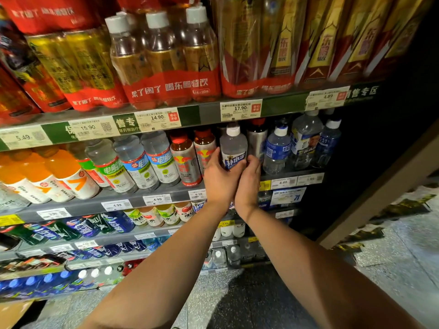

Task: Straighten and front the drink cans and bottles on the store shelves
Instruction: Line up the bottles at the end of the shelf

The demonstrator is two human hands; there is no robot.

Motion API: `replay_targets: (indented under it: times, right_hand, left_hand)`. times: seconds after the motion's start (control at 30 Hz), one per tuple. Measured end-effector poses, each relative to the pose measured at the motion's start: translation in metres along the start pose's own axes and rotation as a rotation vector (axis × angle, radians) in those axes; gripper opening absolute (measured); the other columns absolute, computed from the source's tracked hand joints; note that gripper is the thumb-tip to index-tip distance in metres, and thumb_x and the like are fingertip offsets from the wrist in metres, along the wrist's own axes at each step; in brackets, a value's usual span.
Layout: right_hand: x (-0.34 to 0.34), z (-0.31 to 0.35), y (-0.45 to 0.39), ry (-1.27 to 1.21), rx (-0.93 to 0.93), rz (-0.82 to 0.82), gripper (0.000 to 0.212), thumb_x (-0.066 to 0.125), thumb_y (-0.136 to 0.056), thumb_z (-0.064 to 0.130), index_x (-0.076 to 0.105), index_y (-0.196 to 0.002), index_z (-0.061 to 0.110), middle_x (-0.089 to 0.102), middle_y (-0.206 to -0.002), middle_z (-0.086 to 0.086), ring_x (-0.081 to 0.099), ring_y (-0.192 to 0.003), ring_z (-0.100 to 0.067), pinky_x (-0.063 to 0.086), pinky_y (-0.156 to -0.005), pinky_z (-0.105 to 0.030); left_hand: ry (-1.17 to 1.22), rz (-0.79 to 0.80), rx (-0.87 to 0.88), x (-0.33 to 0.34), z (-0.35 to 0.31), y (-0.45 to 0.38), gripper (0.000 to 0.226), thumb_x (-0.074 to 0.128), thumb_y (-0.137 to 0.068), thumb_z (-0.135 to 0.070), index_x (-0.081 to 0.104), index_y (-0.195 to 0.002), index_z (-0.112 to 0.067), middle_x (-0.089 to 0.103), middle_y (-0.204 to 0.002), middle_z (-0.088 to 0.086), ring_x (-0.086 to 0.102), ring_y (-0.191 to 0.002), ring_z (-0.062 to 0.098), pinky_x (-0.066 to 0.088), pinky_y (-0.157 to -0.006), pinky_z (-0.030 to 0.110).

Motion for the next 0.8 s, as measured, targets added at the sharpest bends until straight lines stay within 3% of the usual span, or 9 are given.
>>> replay_targets:
  times: [0.07,0.13,0.23,0.37,0.47,0.63,0.8]
  right_hand:
    - [-0.002,-0.006,-0.001,-0.070,0.012,0.110,0.043,0.050,-0.095,0.023,0.040,-0.136,0.018,0.052,-0.133,-0.011,0.053,-0.117,-0.024,0.047,-0.098,-0.040]
    - [-0.009,-0.014,-0.009,-0.083,-0.018,0.183,0.041,0.053,-0.094,0.012,0.048,-0.134,0.019,0.059,-0.129,-0.006,0.058,-0.116,-0.021,0.049,-0.100,-0.040]
    - [-0.025,-0.017,-0.022,-0.050,-0.044,0.156,0.037,0.049,-0.093,0.004,0.057,-0.127,0.017,0.070,-0.112,-0.003,0.065,-0.104,-0.021,0.052,-0.093,-0.035]
    - [-0.033,-0.007,-0.045,-0.004,-0.018,0.037,0.061,0.055,-0.094,0.021,0.028,-0.148,0.016,0.072,-0.094,-0.002,0.067,-0.084,-0.021,0.052,-0.074,-0.033]
    - [-0.029,-0.005,-0.063,0.048,0.026,0.074,0.073,0.060,-0.092,0.029,0.019,-0.151,0.015,0.073,-0.088,-0.006,0.069,-0.081,-0.024,0.055,-0.070,-0.036]
    - [-0.025,-0.005,-0.078,0.111,0.095,0.130,0.066,0.068,-0.087,0.031,0.031,-0.139,0.015,0.069,-0.088,-0.009,0.069,-0.076,-0.031,0.058,-0.065,-0.042]
    - [-0.017,-0.008,-0.085,0.127,0.114,0.127,0.075,0.074,-0.074,0.051,0.029,-0.127,0.024,0.070,-0.099,-0.015,0.070,-0.069,-0.038,0.058,-0.052,-0.050]
  left_hand:
    - [-0.039,-0.016,-0.011,0.003,-0.001,-0.001,0.059,0.081,-0.073,-0.040,0.058,-0.124,-0.022,0.069,-0.109,-0.010,0.065,-0.097,0.004,0.053,-0.082,0.019]
    - [-0.078,-0.041,-0.032,0.007,-0.004,-0.002,0.064,0.081,-0.071,-0.042,0.056,-0.126,-0.021,0.070,-0.109,-0.006,0.066,-0.098,0.009,0.051,-0.078,0.021]
    - [-0.144,-0.108,-0.084,0.012,-0.010,-0.006,0.060,0.081,-0.073,-0.039,0.055,-0.123,-0.017,0.071,-0.109,0.002,0.067,-0.100,0.022,0.044,-0.074,0.023]
    - [-0.163,-0.142,-0.128,0.015,-0.013,-0.008,0.055,0.079,-0.075,-0.036,0.056,-0.120,-0.015,0.071,-0.109,0.006,0.066,-0.103,0.027,0.042,-0.075,0.026]
    - [-0.158,-0.167,-0.139,0.014,-0.011,-0.005,0.058,0.078,-0.074,-0.042,0.056,-0.122,-0.019,0.071,-0.109,0.003,0.066,-0.102,0.025,0.041,-0.075,0.026]
    - [-0.144,-0.183,-0.110,0.008,-0.006,-0.001,0.058,0.080,-0.074,-0.042,0.058,-0.122,-0.019,0.071,-0.109,0.000,0.067,-0.100,0.020,0.045,-0.078,0.024]
    - [-0.101,-0.185,-0.105,0.003,0.000,0.008,0.064,0.082,-0.071,-0.047,0.055,-0.123,-0.020,0.070,-0.110,-0.004,0.065,-0.096,0.012,0.054,-0.086,0.033]
Point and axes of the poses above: each hand's wrist, its own y-axis away from the middle knuckle, its own x-axis out of the palm, z = x × y, the point moved 4 cm from there along -y, towards the middle knuckle
